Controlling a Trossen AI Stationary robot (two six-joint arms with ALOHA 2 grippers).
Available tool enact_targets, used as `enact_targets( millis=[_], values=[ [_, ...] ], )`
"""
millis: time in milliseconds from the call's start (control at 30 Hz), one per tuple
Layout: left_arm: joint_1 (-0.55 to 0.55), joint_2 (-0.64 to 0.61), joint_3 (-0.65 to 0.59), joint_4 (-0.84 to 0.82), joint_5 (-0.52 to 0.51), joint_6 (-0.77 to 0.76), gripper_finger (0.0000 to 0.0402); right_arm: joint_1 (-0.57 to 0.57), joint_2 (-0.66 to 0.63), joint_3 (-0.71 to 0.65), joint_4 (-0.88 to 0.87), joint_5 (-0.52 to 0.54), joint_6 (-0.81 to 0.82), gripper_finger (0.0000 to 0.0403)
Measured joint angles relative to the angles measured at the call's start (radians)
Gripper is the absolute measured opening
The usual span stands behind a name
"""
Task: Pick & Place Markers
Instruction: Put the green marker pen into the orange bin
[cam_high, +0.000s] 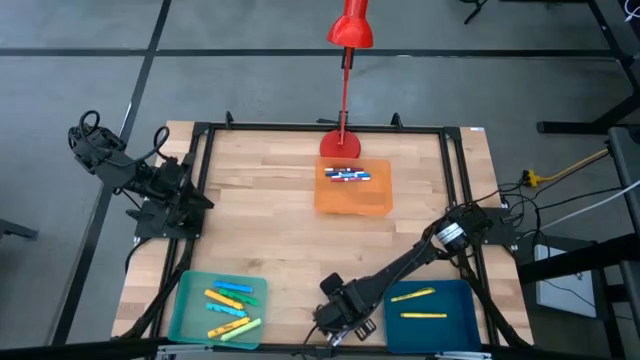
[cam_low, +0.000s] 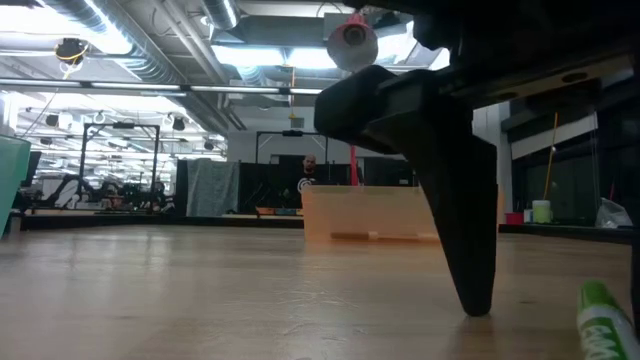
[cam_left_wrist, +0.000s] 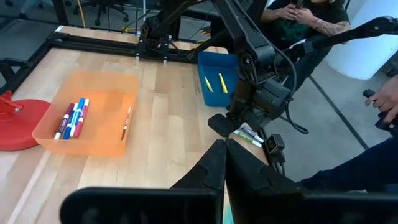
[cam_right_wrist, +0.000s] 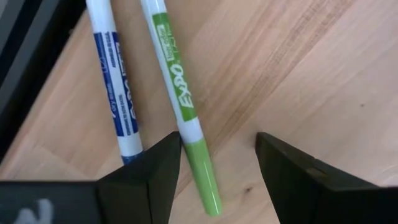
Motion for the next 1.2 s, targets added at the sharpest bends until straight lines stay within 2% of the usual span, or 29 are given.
enact_targets(
  millis=[133, 233, 600, 1200],
  values=[
    [0.000, 0.000, 0.000, 0.000, 0.000, -0.007, 0.0001, 0.001, 0.000, 0.000, 0.000, 0.014, -0.002, 0.0207],
    [0.000, 0.000, 0.000, 0.000, -0.001, -0.015, 0.0002, 0.001, 0.000, 0.000, 0.001, 0.014, -0.004, 0.0187],
    [0.000, 0.000, 0.000, 0.000, -0.002, -0.016, 0.0001, -0.004, 0.001, -0.001, 0.007, -0.009, -0.003, 0.0039],
    [0.000, 0.000, 0.000, 0.000, -0.003, -0.024, 0.0002, -0.004, 0.002, -0.001, 0.010, -0.033, 0.000, 0.0034]
  ],
)
